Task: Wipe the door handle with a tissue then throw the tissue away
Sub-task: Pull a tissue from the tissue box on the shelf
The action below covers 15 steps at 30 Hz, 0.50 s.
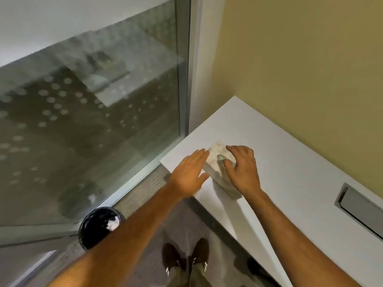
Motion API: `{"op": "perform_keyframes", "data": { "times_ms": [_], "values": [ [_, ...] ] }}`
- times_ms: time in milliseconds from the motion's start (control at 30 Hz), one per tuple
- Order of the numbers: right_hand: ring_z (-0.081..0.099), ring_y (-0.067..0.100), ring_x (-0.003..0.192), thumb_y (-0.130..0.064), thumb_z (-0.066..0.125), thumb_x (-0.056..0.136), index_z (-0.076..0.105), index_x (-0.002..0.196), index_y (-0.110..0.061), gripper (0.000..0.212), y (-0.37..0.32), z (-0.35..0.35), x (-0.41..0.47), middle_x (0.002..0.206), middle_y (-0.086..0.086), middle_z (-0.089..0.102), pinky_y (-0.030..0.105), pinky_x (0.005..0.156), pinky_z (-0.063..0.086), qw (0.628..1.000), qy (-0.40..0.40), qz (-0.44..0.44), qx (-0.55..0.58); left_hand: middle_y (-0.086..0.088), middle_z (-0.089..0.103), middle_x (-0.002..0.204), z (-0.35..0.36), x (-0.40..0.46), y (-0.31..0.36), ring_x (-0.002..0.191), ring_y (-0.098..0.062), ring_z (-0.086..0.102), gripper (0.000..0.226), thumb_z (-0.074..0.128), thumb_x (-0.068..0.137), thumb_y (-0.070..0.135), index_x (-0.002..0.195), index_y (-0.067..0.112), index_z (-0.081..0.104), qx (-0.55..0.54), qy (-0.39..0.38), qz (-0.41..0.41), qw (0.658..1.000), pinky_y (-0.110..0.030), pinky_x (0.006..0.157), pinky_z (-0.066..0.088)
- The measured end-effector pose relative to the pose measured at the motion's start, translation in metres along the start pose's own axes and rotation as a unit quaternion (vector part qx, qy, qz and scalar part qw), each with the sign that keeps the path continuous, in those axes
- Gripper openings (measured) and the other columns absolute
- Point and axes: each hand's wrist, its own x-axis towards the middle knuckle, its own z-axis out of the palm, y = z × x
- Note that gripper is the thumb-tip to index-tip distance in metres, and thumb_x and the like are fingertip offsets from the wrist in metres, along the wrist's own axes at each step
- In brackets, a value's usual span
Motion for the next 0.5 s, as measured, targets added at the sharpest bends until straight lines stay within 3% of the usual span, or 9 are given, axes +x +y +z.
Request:
{"op": "perform_keyframes", "data": {
  "times_ms": [100, 167, 333, 500],
  "values": [
    [0.048, 0.029, 0.126, -0.016, 0.066, 0.093, 0.066, 0.126, -0.012, 0.034, 0.04, 0.013, 0.015, 0.13, 0.007, 0.067, 0.045, 0.102, 0.044, 0.998, -0.038, 0.013, -0.057, 0.0, 0.032, 0.174, 0.038, 0.041, -0.011, 0.158, -0.024, 0.037, 0.066, 0.054, 0.107, 0.039, 0.168, 0.02, 0.033, 0.015, 0.002, 0.029, 0.999, -0.038, 0.128, 0.032],
    [0.049, 0.028, 0.126, -0.015, 0.069, 0.091, 0.066, 0.126, -0.014, 0.034, 0.061, 0.026, 0.021, 0.128, 0.004, 0.067, 0.042, 0.1, 0.047, 0.996, -0.068, 0.029, -0.058, -0.003, 0.033, 0.174, 0.061, 0.068, -0.015, 0.157, -0.028, 0.038, 0.064, 0.053, 0.107, 0.037, 0.166, 0.018, 0.036, 0.041, -0.025, 0.045, 0.998, -0.043, 0.124, 0.04],
    [0.048, 0.022, 0.126, -0.021, 0.069, 0.092, 0.062, 0.132, -0.021, 0.041, 0.093, 0.057, 0.033, 0.135, -0.002, 0.063, 0.035, 0.097, 0.048, 0.99, -0.118, 0.052, -0.057, -0.002, 0.003, 0.18, 0.111, 0.123, -0.028, 0.167, -0.023, -0.003, 0.07, 0.035, 0.111, 0.048, 0.172, 0.019, 0.017, 0.117, -0.079, 0.087, 0.986, -0.042, 0.133, 0.004],
    [0.053, 0.025, 0.116, -0.011, 0.068, 0.093, 0.07, 0.122, -0.02, 0.031, 0.114, 0.075, 0.04, 0.127, -0.001, 0.066, 0.031, 0.082, 0.049, 0.99, -0.126, 0.014, -0.063, -0.003, -0.014, 0.179, 0.138, 0.136, -0.039, 0.165, -0.023, -0.016, 0.076, 0.025, 0.11, 0.056, 0.173, 0.02, 0.002, 0.134, -0.096, 0.084, 0.983, -0.041, 0.131, -0.01]
  ]
}}
